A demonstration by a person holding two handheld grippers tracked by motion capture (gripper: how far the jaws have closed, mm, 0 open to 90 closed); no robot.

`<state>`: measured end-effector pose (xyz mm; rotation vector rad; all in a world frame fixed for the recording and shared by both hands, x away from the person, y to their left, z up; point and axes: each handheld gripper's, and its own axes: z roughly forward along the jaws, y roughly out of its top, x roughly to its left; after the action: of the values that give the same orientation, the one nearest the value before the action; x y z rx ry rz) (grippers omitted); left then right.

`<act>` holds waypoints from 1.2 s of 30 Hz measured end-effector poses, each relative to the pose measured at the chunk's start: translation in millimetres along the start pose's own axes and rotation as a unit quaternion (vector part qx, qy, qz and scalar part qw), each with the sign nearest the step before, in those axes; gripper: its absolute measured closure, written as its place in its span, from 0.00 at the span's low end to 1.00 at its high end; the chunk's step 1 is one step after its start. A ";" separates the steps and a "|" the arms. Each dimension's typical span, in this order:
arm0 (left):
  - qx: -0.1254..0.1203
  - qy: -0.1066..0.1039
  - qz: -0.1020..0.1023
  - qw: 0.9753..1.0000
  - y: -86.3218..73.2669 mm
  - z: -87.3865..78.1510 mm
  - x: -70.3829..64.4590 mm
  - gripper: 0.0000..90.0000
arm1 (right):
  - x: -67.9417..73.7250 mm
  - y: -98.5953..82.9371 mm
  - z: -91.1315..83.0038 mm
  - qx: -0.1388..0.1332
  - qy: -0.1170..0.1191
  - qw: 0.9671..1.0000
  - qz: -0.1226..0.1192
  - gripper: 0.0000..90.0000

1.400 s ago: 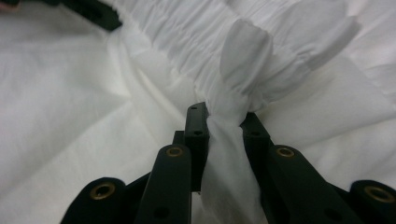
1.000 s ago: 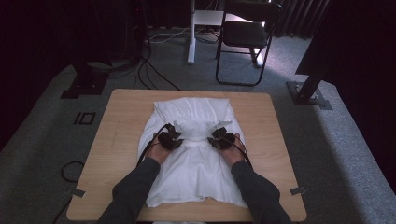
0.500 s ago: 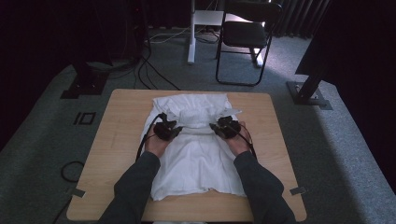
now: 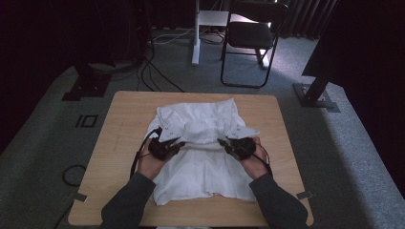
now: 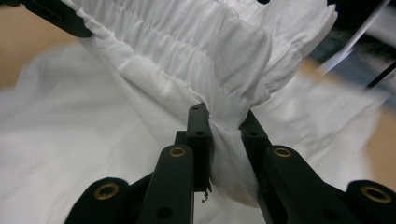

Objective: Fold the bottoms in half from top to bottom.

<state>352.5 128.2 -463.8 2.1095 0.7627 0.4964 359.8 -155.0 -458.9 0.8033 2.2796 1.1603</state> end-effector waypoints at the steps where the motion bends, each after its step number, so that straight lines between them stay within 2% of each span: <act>1: 0.013 -0.008 -0.008 1.000 -10.5 6.5 -2.1 0.91 | 2.5 -7.8 3.6 0.008 0.005 1.000 0.003 0.88; 4: 0.058 -0.029 -0.031 0.997 -40.9 28.6 -6.1 0.89 | 11.1 -38.8 21.3 0.047 0.024 0.998 0.025 0.88; 5: 0.071 -0.036 -0.043 0.996 -51.2 36.6 -6.2 0.86 | 12.1 -45.3 25.6 0.053 0.028 0.998 0.030 0.88; 6: 0.079 -0.044 -0.050 0.995 -56.1 40.8 -5.2 0.83 | 13.9 -54.5 31.9 0.066 0.035 0.996 0.040 0.87; 8: 0.103 -0.074 -0.071 0.989 -63.7 49.1 -0.3 0.74 | 15.3 -63.8 38.9 0.084 0.038 0.995 0.049 0.82; 9: 0.096 -0.079 -0.080 0.989 -63.1 46.8 1.7 0.73 | 14.6 -66.5 41.7 0.094 0.043 0.993 0.055 0.75; 10: 0.093 -0.079 -0.079 0.989 -61.3 43.9 2.6 0.70 | 12.6 -67.4 42.5 0.105 0.047 0.991 0.067 0.66; 12: 0.082 -0.066 -0.072 0.992 -54.2 33.0 3.8 0.64 | 8.8 -65.6 37.6 0.104 0.053 0.990 0.075 0.55; 13: 0.072 -0.061 -0.072 0.993 -50.6 26.8 5.4 0.63 | 6.8 -63.2 32.3 0.098 0.054 0.991 0.074 0.51; 17: 0.038 -0.038 -0.083 0.995 -38.2 11.2 19.5 0.62 | -6.6 -49.4 6.0 0.046 0.051 0.994 0.081 0.46; 19: 0.031 -0.026 -0.095 0.995 -32.8 11.2 28.1 0.70 | -17.5 -40.7 -2.8 0.021 0.041 0.994 0.095 0.51; 20: 0.027 -0.020 -0.101 0.994 -29.9 12.4 31.9 0.76 | -23.6 -36.8 -5.1 0.011 0.036 0.994 0.105 0.61; 22: 0.019 -0.001 -0.110 0.994 -23.7 13.6 38.5 0.87 | -33.8 -29.9 -4.6 0.006 0.020 0.993 0.120 0.75; 23: 0.015 0.007 -0.114 0.993 -20.3 14.6 41.7 0.91 | -38.0 -27.1 -2.2 0.010 0.012 0.992 0.123 0.81; 25: 0.017 0.022 -0.121 0.992 -13.1 20.9 47.1 0.94 | -45.0 -23.0 8.9 0.025 0.003 0.992 0.126 0.84; 28: 0.046 0.020 -0.117 0.992 -5.5 42.9 50.2 0.93 | -52.8 -19.8 34.8 0.051 -0.011 0.990 0.129 0.82; 32: 0.090 -0.002 -0.097 0.991 -6.2 72.7 43.2 0.90 | -59.7 -20.2 69.4 0.073 -0.009 0.988 0.139 0.78; 34: 0.092 -0.014 -0.093 0.991 -9.9 77.3 37.2 0.90 | -60.4 -21.5 78.9 0.083 -0.007 0.986 0.145 0.78; 36: 0.081 -0.032 -0.081 0.993 -13.8 74.1 28.1 0.90 | -59.1 -21.9 78.1 0.078 -0.002 0.985 0.151 0.76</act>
<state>411.3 111.6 -516.1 2.1772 0.9548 0.2869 445.0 -161.2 -511.6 1.2450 2.3221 1.1110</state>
